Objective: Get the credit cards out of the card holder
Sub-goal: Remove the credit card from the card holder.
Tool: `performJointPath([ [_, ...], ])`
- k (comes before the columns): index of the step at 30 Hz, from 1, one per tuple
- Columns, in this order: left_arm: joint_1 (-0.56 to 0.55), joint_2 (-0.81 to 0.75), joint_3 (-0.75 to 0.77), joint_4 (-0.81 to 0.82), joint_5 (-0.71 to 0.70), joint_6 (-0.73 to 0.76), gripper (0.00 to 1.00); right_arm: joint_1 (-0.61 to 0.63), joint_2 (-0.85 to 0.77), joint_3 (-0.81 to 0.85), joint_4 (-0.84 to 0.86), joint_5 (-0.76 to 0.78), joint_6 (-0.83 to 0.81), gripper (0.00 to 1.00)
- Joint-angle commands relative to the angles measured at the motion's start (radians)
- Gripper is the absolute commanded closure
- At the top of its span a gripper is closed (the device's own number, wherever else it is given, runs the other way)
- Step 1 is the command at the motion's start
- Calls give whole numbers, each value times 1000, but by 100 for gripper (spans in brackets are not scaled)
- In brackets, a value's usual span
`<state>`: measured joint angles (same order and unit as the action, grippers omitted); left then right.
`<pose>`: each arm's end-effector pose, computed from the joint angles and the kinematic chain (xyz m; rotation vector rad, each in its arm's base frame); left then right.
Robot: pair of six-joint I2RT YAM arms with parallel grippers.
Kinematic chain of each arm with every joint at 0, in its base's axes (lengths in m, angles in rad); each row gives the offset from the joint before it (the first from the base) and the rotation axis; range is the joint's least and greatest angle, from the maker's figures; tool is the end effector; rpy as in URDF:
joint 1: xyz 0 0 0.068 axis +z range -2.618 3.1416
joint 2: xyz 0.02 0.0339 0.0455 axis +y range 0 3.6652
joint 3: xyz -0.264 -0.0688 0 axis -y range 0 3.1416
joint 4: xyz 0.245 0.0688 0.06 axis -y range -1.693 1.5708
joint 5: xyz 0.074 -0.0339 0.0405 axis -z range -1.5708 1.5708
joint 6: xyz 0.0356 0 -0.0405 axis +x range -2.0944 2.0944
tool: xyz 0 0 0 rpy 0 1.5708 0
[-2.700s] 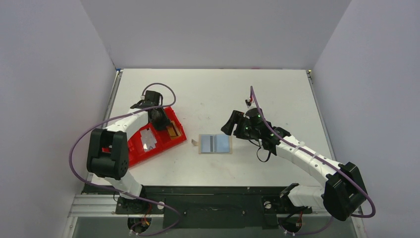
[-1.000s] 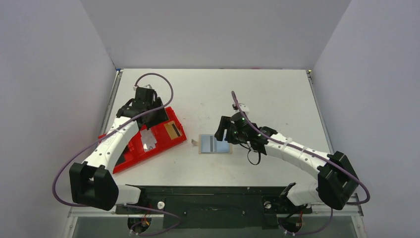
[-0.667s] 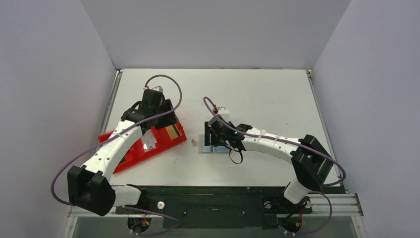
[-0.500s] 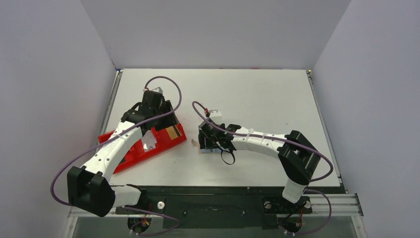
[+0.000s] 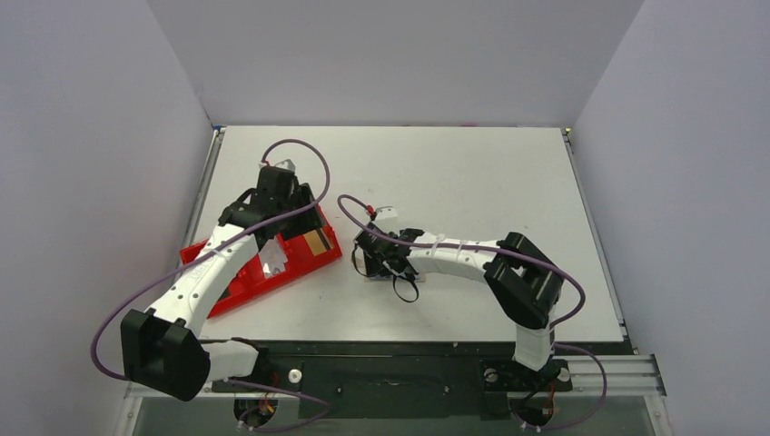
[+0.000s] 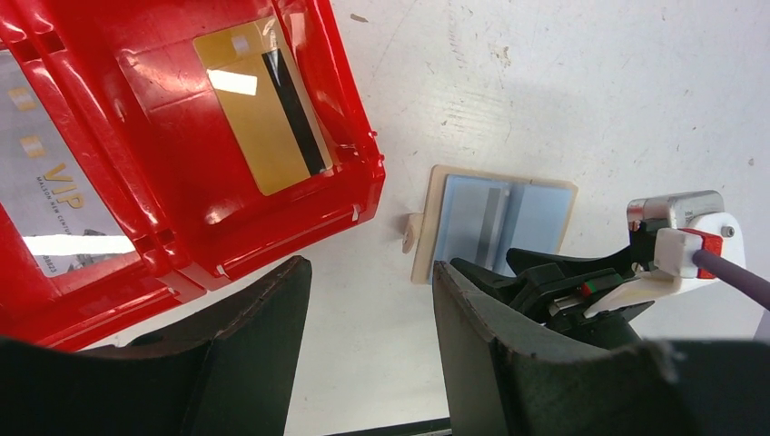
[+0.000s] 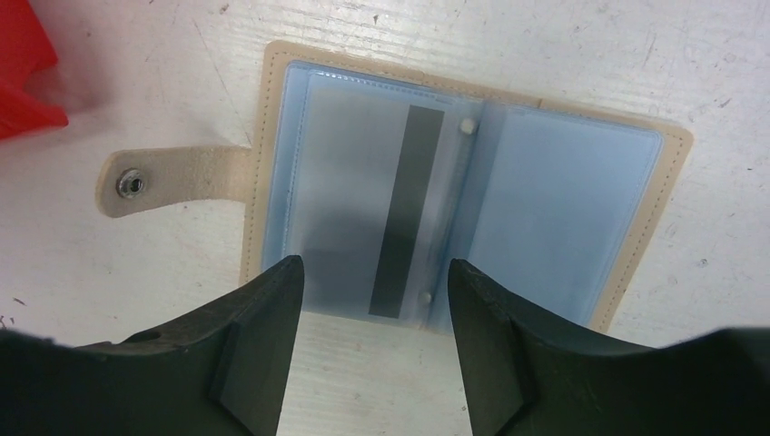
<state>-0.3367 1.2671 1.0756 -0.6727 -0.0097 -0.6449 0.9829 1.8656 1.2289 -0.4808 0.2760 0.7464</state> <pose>0.2494 -0.0869 0.2943 -0.3853 2.4514 -0.4207 0.2170 0.3081 0.1714 -0.2269 2.6243 0.2247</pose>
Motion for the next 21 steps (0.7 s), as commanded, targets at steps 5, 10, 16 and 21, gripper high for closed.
performJointPath([
  [5, 7, -19, -5, 38, 36, 8, 50, 6, 34, 63, -10, 47, -13, 46],
  [10, 7, -10, -5, 40, 40, 8, 50, 7, 51, 67, -9, 43, -16, 46],
  [16, 7, 0, -3, 47, 48, 6, 50, 7, 65, 58, -8, 34, -19, 52],
  [21, 7, 7, 0, 50, 49, 8, 50, 1, 69, 39, -3, 19, -19, 57],
])
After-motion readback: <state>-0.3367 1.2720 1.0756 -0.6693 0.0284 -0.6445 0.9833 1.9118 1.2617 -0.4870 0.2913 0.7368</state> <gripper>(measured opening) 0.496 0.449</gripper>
